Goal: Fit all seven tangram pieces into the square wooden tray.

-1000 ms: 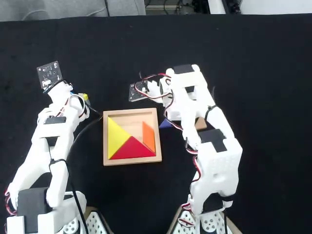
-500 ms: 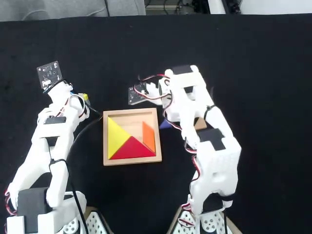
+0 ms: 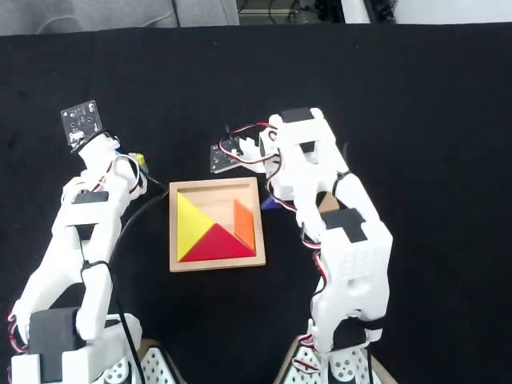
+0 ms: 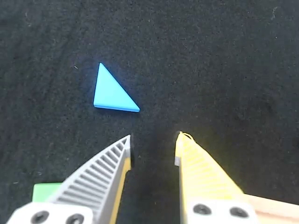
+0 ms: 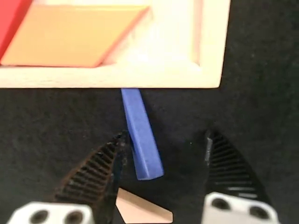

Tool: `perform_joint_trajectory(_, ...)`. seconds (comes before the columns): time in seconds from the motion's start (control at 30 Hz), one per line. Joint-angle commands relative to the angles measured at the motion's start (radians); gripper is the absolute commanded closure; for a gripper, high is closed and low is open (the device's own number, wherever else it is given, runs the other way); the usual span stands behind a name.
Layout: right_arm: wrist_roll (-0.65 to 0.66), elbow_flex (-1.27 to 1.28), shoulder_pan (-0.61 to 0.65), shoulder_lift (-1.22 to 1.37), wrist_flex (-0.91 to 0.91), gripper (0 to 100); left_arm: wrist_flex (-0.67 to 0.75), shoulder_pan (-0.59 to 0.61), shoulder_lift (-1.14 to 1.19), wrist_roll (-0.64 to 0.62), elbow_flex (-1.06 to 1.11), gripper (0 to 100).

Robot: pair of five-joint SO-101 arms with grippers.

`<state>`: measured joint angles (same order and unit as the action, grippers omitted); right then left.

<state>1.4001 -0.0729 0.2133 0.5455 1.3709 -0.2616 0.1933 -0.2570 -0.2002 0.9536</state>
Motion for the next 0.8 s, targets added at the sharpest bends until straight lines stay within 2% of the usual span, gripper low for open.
perform_joint_trajectory(0.0,-0.012,-0.05,-0.015,-0.008,0.011,74.4,0.014,-0.008,-0.043,-0.006,-0.036,84)
perform_joint_trajectory(0.17,-0.051,-0.124,-0.009,-0.067,0.083,74.4,0.014,-0.008,-0.041,-0.006,-0.036,84)
perform_joint_trajectory(0.47,-0.052,-0.124,-0.023,-0.064,0.092,74.4,0.011,-0.008,-0.044,-0.006,-0.036,84)
perform_joint_trajectory(0.77,-0.046,-0.116,0.021,-0.059,0.092,74.4,0.014,-0.008,-0.041,-0.006,-0.038,84)
